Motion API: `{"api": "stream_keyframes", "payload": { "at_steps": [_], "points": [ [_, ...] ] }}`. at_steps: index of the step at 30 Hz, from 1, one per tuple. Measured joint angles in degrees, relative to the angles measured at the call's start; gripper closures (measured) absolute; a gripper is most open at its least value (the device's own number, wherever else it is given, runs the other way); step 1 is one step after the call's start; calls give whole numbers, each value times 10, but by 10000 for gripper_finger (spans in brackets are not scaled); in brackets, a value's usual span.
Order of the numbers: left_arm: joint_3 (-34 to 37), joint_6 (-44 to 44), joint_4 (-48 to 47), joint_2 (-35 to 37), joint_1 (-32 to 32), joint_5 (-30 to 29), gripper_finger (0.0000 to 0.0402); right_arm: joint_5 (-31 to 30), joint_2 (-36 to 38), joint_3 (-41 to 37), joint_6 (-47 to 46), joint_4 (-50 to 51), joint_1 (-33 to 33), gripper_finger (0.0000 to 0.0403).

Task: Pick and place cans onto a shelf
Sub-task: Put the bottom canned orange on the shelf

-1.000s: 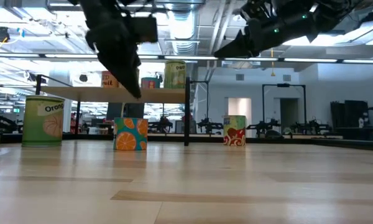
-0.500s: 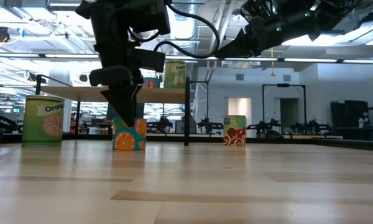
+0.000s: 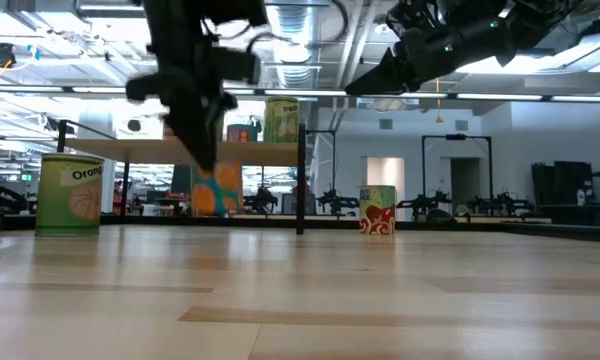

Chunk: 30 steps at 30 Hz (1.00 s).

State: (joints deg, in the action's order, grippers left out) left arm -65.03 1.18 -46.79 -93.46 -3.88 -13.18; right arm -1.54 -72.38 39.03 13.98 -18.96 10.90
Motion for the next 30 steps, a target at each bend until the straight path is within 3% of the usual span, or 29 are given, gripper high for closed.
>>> {"api": "stream_keyframes", "payload": {
  "at_steps": [4, 8, 11, 15, 22, 30],
  "points": [
    [-53, 28, -88, 43, 14, 26, 397, 0, 0, 0, 0, 3, 0, 390],
    [-147, 53, -193, 76, 31, 11, 398, 0, 0, 0, 0, 3, 1, 389],
    [-225, 72, -246, 84, 66, -16, 398, 0, 0, 0, 0, 3, 1, 388],
    [-299, 115, -267, 84, 137, 5, 399, 0, 0, 0, 0, 3, 1, 390],
    [-308, 175, -264, 83, 260, 48, 399, 0, 0, 0, -4, 6, 1, 387],
    [-288, 222, -224, 47, 304, 71, 399, 0, 0, 0, -4, 6, 1, 389]
  ]
}}
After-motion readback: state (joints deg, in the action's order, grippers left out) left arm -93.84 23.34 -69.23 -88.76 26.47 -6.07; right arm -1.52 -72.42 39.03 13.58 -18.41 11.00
